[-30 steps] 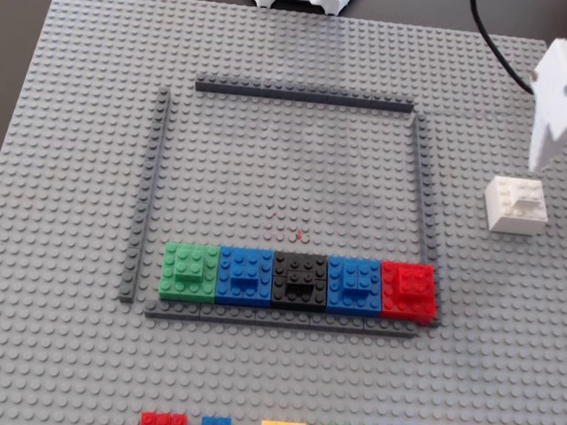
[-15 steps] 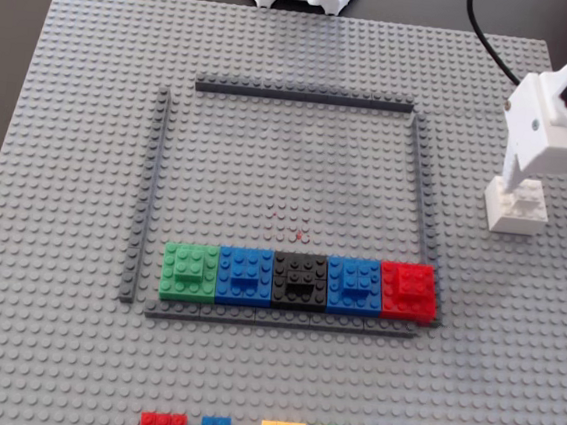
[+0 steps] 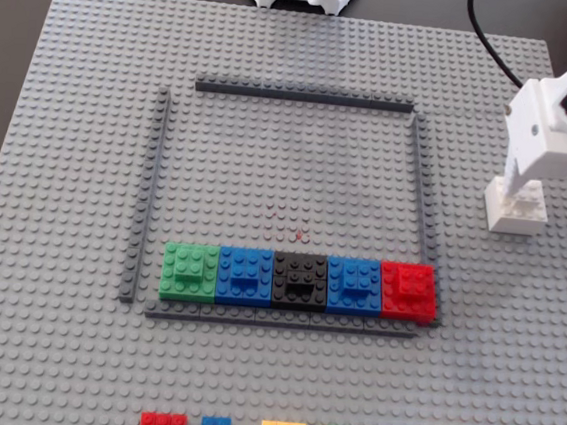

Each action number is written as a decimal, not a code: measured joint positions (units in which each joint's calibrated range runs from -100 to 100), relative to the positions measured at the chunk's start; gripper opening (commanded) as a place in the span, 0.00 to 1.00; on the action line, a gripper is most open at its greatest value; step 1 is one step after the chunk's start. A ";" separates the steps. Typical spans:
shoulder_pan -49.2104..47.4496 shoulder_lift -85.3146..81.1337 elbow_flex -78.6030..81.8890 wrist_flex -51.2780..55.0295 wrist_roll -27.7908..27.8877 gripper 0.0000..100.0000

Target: Grab the cube and place it into the grid

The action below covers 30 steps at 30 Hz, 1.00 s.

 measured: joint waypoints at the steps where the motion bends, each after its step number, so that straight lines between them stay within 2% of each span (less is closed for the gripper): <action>1: 0.00 0.00 0.00 0.00 0.00 0.34; 16: 0.00 0.00 0.00 0.00 0.00 0.10; 30: 0.00 0.00 0.00 -0.05 0.05 0.06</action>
